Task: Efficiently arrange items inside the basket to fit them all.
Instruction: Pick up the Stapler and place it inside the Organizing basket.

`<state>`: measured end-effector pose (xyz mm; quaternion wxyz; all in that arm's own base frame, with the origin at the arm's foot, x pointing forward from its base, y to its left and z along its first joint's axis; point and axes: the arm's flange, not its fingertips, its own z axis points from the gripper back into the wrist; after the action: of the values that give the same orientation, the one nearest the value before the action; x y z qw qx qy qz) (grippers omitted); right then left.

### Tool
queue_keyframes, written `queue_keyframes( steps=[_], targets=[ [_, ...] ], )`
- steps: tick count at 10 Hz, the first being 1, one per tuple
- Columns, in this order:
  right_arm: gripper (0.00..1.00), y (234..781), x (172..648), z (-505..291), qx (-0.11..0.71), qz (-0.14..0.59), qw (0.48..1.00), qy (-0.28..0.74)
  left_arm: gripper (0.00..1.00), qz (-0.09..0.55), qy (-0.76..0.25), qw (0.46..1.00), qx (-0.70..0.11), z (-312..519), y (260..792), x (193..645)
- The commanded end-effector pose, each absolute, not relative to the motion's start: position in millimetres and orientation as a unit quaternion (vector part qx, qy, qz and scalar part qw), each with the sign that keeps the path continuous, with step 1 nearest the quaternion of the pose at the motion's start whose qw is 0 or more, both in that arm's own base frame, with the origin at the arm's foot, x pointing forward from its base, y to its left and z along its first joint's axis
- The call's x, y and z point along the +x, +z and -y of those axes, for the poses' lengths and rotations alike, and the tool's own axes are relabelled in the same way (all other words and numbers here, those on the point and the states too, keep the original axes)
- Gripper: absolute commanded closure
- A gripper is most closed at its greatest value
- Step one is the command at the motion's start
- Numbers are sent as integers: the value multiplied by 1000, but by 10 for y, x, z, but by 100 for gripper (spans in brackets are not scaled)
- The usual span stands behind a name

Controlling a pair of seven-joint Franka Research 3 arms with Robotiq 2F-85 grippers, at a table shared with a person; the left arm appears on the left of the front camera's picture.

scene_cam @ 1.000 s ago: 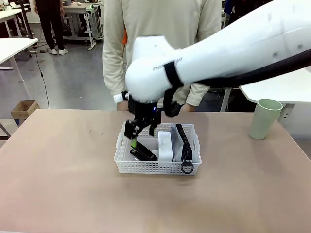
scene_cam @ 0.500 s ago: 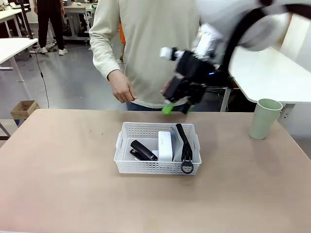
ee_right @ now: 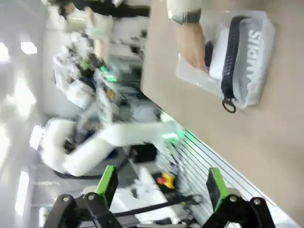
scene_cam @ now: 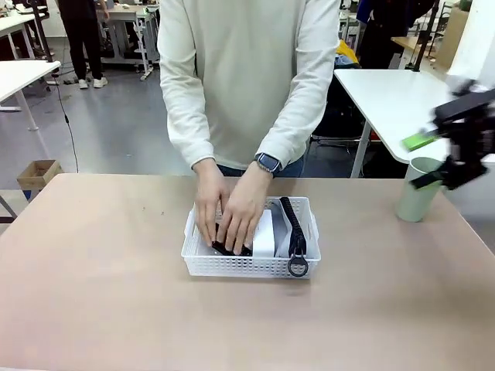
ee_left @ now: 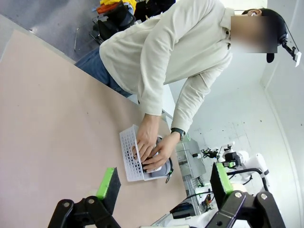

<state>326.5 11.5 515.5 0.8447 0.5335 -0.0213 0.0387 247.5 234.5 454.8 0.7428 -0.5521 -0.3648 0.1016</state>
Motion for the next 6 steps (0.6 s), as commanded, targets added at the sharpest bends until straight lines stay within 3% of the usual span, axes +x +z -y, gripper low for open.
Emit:
queue_keyframes(
  steps=[1, 3, 5, 6],
  targets=[
    [0, 4812, 3093, 420, 629, 66, 773, -46, 0, 376, 93, 736, -555, -2325, 4536, 2472],
    [0, 4374, 2778, 873, 637, 101, 755, -118, 0, 376, 93, 736, -555, -2325, 4536, 2472],
    [0, 3937, 2485, 978, 591, 118, 788, -129, 0, 376, 93, 736, -555, -2325, 4536, 2472],
    [0, 4500, 2908, 1207, 631, 96, 760, -120, 0, 376, 93, 736, -555, -2325, 4536, 2472]
  ],
)
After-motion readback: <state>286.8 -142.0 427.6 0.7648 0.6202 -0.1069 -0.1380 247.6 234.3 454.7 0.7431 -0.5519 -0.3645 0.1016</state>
